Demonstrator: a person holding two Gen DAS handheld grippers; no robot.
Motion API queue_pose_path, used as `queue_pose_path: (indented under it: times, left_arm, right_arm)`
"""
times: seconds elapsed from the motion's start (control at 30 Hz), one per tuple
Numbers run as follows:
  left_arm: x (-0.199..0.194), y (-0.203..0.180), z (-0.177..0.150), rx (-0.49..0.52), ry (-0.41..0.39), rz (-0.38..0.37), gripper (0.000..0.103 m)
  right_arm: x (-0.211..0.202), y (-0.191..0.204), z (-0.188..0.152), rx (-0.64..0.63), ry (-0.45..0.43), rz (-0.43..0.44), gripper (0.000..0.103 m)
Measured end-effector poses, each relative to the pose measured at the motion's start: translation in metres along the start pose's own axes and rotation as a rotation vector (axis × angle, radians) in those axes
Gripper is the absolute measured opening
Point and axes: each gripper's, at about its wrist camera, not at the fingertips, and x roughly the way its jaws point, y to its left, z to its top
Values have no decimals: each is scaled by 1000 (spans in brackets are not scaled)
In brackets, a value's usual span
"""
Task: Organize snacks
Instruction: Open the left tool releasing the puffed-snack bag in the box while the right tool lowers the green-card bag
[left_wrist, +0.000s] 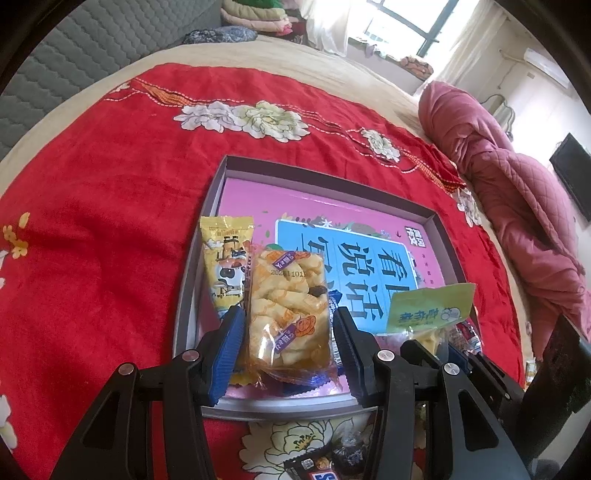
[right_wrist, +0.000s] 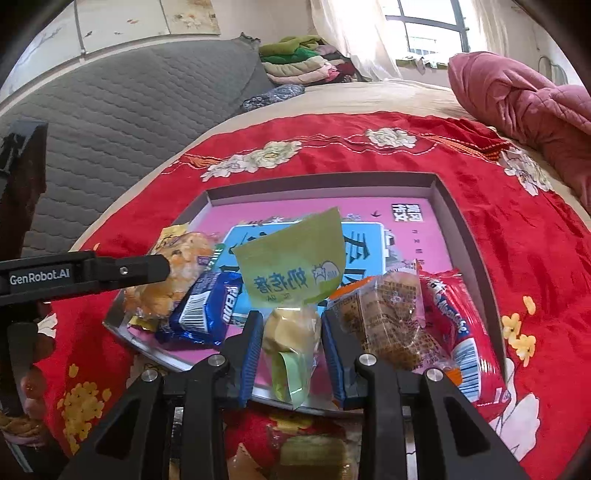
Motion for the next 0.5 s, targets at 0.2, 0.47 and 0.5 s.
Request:
queue_pose_path:
  times: [0.2,0.47,0.5]
  left_arm:
    - [-1,1,0,-2,3,-1,52]
    - [-2,-1,-2,6,12,-6,52]
    - [-1,-1,-3,5,13,-6,52]
  right_arm:
    - [0,-2,-1,9,5,19,33]
    - [-2,-5,-1,37,4,41,33]
    - [-2,-5,-1,40,4,42,33]
